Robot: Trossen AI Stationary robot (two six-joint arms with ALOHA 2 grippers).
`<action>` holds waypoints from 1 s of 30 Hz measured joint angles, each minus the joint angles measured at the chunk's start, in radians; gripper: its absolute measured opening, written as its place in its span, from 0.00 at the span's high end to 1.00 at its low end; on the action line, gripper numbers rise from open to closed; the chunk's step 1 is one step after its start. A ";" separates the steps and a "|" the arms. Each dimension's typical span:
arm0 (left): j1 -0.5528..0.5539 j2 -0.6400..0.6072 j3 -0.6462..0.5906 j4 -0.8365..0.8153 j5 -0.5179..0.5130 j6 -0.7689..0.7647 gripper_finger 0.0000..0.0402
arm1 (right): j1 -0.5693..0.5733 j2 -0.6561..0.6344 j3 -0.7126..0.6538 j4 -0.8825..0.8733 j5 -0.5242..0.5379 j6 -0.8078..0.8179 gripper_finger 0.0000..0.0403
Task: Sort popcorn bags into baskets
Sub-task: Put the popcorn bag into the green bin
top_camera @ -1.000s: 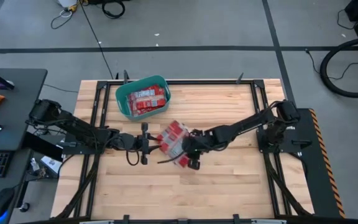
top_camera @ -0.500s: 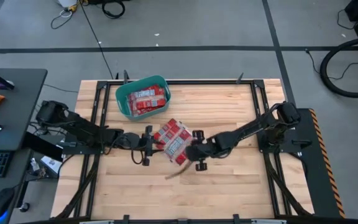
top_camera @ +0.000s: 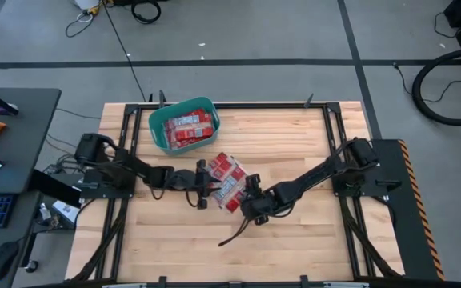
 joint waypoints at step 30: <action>0.019 0.125 0.095 -0.123 -0.024 0.039 0.70 | -0.015 0.116 0.011 0.221 0.081 -0.369 0.84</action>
